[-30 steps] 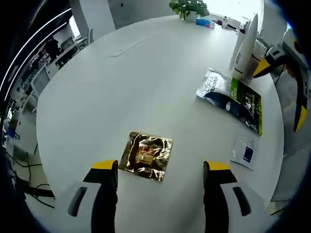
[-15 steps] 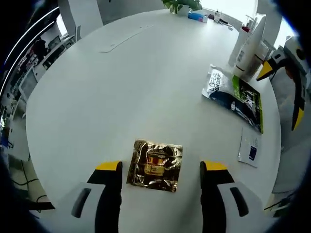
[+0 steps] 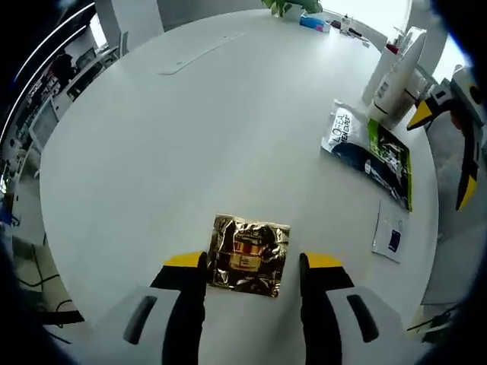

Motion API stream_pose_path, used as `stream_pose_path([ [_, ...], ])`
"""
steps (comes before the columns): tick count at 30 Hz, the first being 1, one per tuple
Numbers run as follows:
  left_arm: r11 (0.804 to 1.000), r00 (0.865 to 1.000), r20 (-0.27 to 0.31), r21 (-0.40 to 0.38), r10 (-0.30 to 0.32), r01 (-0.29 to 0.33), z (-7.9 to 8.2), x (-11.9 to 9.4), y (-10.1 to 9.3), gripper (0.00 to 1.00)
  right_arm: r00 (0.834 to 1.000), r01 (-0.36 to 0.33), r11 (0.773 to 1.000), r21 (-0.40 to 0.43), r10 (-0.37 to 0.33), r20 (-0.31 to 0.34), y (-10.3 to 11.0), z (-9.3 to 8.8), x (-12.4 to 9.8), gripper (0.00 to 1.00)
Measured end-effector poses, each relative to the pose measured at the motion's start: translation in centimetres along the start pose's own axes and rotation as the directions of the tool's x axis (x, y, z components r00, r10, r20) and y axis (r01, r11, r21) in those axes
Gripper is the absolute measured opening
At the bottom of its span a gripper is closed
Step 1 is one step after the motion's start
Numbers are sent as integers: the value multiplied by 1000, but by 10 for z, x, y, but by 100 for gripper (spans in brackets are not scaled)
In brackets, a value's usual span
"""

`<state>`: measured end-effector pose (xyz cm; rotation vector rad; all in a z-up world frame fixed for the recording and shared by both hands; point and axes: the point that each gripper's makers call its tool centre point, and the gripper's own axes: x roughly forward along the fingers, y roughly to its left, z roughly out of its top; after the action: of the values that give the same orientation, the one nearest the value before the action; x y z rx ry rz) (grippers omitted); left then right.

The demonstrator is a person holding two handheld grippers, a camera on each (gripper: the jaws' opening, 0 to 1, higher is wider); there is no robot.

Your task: Arrange the skincare products in the storage area until every visible bottle or jar stands upright without overlapping.

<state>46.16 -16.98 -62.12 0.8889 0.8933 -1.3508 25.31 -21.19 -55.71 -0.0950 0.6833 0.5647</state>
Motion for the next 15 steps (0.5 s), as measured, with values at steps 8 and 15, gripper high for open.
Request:
stream_pose_path([
  [8,999,1000,-20,-39,17,-18,-4,-2,-4,41,1000,8,1000,-5,-8,5,-2,2,-1,72],
  [15,993,998,-47,-107,43,-48,-9,-8,-14,41,1000,11,1000,-13,-11,7,-1,4,-1,72],
])
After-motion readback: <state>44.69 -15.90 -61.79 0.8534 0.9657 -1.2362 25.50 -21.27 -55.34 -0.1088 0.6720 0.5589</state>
